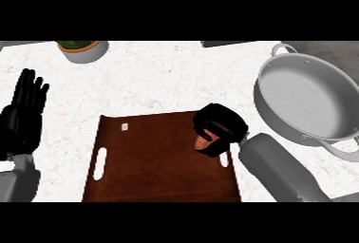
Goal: Pick the sweet potato from the tray and place it in the pot
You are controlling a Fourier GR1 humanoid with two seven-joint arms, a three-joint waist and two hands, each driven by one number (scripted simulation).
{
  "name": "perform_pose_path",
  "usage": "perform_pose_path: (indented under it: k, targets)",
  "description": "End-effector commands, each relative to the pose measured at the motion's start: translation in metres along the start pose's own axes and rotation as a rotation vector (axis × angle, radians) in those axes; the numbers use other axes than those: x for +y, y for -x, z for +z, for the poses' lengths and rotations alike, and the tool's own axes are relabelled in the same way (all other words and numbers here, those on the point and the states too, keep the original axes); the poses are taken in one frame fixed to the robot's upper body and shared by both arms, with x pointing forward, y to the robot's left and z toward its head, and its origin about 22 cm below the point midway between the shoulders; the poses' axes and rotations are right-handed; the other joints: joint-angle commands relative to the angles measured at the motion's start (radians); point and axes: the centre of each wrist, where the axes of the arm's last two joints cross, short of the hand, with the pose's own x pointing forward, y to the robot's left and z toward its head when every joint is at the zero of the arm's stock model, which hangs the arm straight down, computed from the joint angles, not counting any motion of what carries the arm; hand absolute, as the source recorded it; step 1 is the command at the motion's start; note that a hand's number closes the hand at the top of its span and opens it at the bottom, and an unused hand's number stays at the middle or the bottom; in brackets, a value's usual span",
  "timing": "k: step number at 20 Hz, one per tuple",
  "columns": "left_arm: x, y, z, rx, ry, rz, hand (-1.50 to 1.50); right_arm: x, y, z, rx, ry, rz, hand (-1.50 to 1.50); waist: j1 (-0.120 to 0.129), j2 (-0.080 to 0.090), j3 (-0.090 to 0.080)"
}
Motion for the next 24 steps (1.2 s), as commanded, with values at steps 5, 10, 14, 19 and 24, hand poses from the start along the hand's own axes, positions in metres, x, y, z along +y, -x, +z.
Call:
perform_pose_path:
  k: [5,10,14,19,24]
  targets:
    - [0.017,0.004,0.007,0.016,-0.042,-0.007,0.0,-0.051,0.002,0.042,0.319,0.425,0.075,1.5,-0.041,0.002,-0.003]
    - [0.014,-0.002,0.011,-0.003,-0.021,0.007,0.0,-0.095,-0.01,0.08,0.418,0.599,0.138,1.5,-0.012,0.013,-0.002]
    - [0.01,-0.003,0.008,-0.029,-0.001,0.003,0.0,-0.132,-0.023,0.126,0.542,0.639,0.2,1.5,0.019,0.036,-0.001]
    - [-0.013,-0.014,0.007,-0.072,0.069,0.039,0.0,-0.17,-0.048,0.192,0.682,0.594,0.255,1.5,0.088,0.058,0.002]
    - [-0.03,-0.008,-0.006,-0.064,0.146,0.054,0.0,-0.2,-0.039,0.255,0.783,0.645,0.25,1.5,0.15,0.075,0.003]
